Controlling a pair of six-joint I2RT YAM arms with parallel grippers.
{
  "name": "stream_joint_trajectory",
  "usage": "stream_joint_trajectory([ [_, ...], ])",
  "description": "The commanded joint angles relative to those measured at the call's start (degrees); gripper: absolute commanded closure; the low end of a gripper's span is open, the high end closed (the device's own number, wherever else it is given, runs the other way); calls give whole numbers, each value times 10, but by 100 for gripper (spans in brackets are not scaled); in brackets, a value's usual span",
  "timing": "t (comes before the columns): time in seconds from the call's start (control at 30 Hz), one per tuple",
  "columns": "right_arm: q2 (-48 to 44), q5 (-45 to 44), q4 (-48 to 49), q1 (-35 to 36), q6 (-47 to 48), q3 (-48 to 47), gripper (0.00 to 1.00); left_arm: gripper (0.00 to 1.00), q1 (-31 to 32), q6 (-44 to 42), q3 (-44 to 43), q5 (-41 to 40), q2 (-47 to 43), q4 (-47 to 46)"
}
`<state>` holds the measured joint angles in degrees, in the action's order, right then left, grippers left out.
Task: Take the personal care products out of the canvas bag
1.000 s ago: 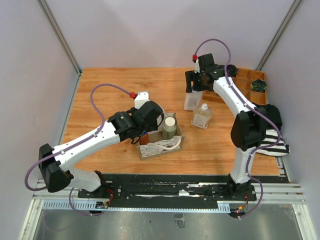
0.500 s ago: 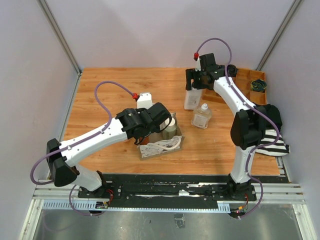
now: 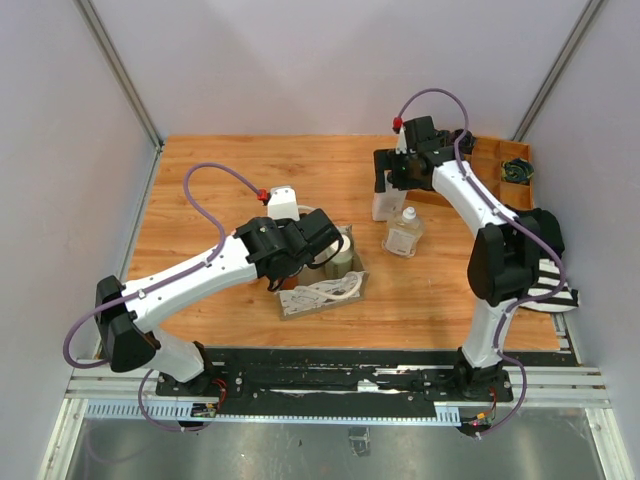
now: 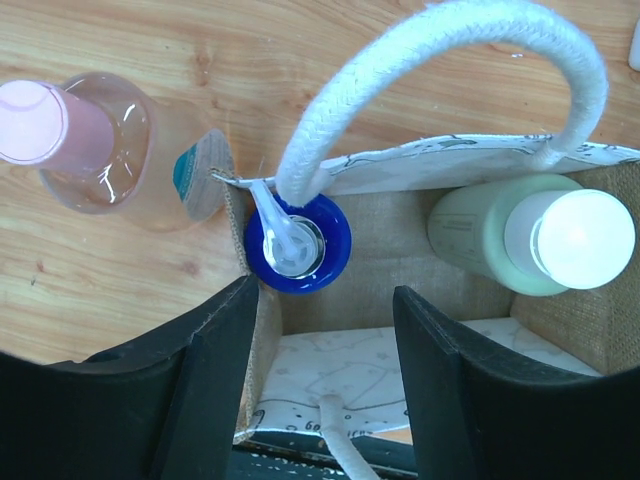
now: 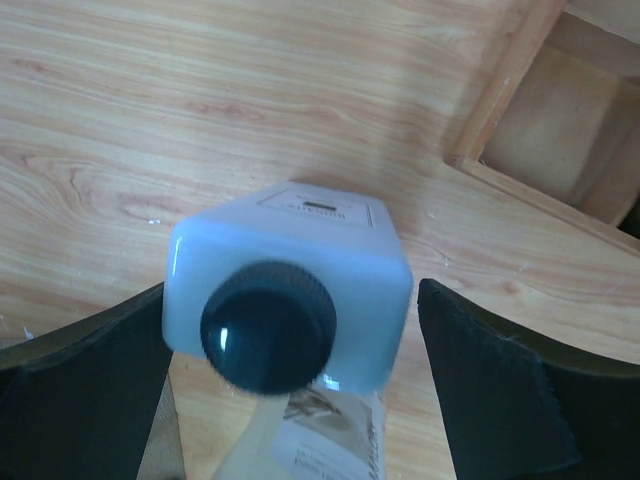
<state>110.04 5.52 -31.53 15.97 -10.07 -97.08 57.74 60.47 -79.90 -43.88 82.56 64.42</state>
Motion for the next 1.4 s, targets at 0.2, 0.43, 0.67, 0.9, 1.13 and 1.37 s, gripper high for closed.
stream_joint_trajectory([
  [0.2,-140,-3,1,-9,-8,41,1,45,-6,9,26,-39,23,-35],
  [0.43,-199,30,-11,5,-5,58,1,47,-29,-12,36,-58,19,-57],
  [0.67,-230,44,-43,74,20,85,5,51,-67,-48,68,-30,17,-112],
  [0.9,-219,7,-56,187,14,118,10,100,-70,-65,83,3,23,-147],
  [1.13,-204,-7,-54,254,0,137,13,100,-69,-81,31,2,18,-105],
  [1.37,-197,-27,-52,289,2,147,14,99,-68,-104,-62,-13,-11,-50],
])
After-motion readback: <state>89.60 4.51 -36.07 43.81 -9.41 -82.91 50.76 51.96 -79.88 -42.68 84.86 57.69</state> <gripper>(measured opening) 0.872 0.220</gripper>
